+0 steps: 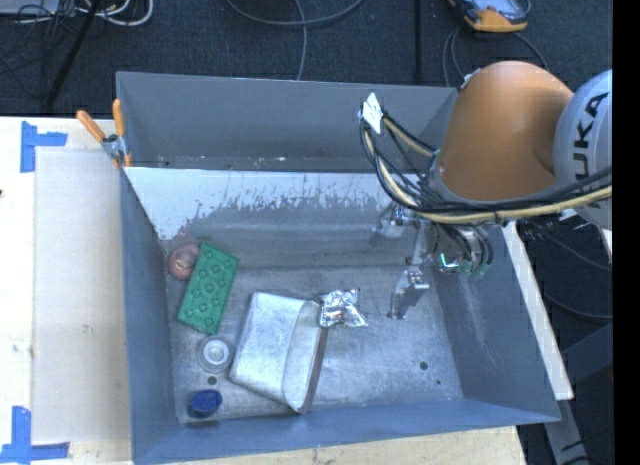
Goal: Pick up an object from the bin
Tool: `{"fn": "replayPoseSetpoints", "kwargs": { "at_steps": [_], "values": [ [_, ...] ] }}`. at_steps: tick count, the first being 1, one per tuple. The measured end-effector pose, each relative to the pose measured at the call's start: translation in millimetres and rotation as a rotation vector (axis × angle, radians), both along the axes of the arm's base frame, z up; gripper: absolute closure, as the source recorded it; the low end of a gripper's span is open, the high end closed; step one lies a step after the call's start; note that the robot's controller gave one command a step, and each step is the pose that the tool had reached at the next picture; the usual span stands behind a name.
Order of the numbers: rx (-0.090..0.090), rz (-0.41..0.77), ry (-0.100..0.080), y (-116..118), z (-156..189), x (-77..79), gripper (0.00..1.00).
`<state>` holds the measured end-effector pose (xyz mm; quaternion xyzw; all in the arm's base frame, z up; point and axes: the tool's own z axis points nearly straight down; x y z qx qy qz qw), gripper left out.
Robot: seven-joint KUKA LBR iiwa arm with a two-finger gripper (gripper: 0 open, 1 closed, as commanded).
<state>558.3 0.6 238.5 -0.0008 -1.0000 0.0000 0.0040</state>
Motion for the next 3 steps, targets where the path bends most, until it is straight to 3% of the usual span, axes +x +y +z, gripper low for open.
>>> {"fn": "replayPoseSetpoints", "kwargs": {
  "at_steps": [1,2,3],
  "values": [
    [0.0,0.058,-0.012,30.0,-169.1,53.5,0.0],
    [0.001,0.058,-0.015,30.3,-163.9,54.5,1.0],
    [0.0,0.076,-0.016,7.1,-29.1,35.0,1.0]
  ]
}}
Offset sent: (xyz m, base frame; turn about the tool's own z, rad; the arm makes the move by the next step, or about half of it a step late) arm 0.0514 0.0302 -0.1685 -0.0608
